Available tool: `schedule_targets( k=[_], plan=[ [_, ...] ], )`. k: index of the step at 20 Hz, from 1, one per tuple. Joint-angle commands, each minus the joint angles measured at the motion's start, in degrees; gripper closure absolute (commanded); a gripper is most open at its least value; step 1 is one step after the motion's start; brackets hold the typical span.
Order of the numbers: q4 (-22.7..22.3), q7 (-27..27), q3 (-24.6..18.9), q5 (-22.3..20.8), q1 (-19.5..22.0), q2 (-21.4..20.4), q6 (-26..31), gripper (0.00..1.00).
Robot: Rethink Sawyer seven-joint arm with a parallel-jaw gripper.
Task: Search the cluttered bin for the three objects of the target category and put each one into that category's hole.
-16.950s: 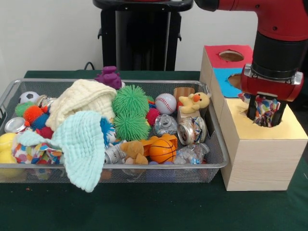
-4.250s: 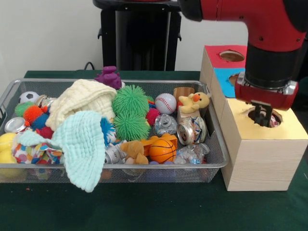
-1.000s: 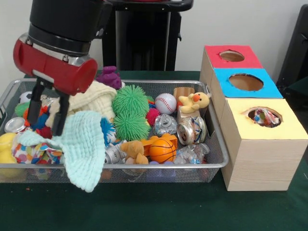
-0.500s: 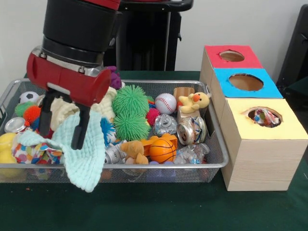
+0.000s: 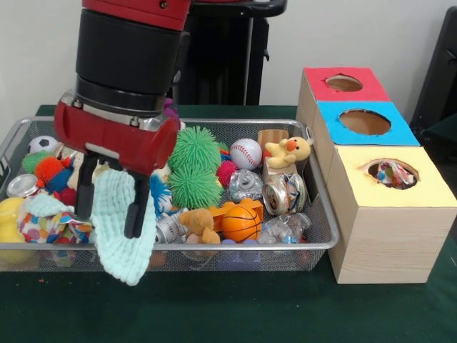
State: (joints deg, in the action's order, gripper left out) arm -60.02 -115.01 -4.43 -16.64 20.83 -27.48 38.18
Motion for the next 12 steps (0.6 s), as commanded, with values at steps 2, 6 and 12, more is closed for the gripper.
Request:
schedule_targets(
  k=[2,6,12],
  plan=[
    [-5.56,18.99,-6.36,-7.03,2.69,2.23,-0.23,0.0],
    [-7.24,18.35,-7.76,-8.19,4.23,2.1,-1.36,0.0],
    [-7.5,17.48,-8.97,-8.13,5.89,3.62,4.04,0.0]
  ],
)
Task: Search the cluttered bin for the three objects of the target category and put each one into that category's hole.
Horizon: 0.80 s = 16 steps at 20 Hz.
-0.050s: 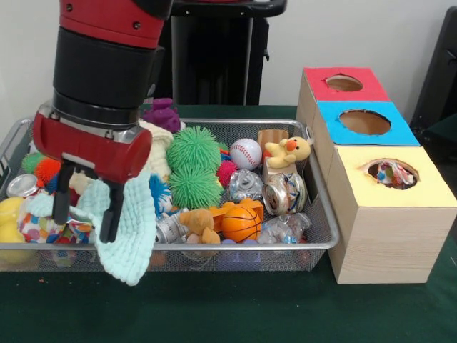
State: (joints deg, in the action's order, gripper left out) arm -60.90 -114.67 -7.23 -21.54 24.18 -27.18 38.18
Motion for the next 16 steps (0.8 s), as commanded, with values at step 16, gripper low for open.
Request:
schedule_targets(
  k=[16],
  plan=[
    [-8.36,11.7,-6.26,-3.09,4.43,8.72,5.58,0.0]
  ],
)
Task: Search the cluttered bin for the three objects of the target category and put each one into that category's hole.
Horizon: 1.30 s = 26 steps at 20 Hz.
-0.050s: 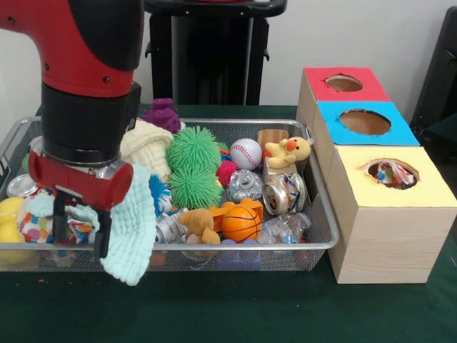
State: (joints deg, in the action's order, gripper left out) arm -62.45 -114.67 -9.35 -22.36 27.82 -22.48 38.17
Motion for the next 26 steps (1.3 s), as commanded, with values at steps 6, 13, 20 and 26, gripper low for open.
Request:
schedule_targets(
  k=[6,13,20,26],
  plan=[
    [-6.42,11.48,-3.74,-1.76,0.17,3.15,7.91,0.0],
    [-6.67,11.77,-3.84,-1.55,-0.16,0.82,8.95,0.0],
    [-8.88,12.11,-3.44,-1.94,-0.08,-2.53,9.8,0.0],
    [-8.84,11.84,-3.73,-2.6,0.72,-1.48,8.22,0.0]
  ],
)
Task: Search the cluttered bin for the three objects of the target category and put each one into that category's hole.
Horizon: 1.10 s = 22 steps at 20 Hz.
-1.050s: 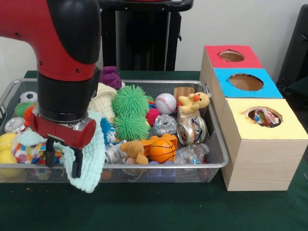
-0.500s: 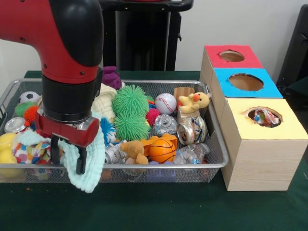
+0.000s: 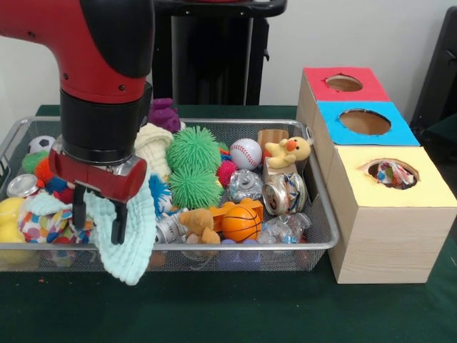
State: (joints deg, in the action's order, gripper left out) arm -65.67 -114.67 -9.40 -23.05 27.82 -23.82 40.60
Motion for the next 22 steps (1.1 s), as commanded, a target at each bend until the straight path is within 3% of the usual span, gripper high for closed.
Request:
schedule_targets(
  k=[1,11,18,22],
  plan=[
    [-5.78,11.53,-3.57,-2.14,0.88,0.31,5.06,0.0],
    [-7.47,10.52,-2.36,-4.89,1.78,2.16,-0.28,0.0],
    [-8.33,9.83,-1.25,-6.02,1.51,-0.07,1.35,0.0],
    [-6.62,10.88,-1.85,-5.96,1.56,-0.63,3.82,0.0]
  ],
)
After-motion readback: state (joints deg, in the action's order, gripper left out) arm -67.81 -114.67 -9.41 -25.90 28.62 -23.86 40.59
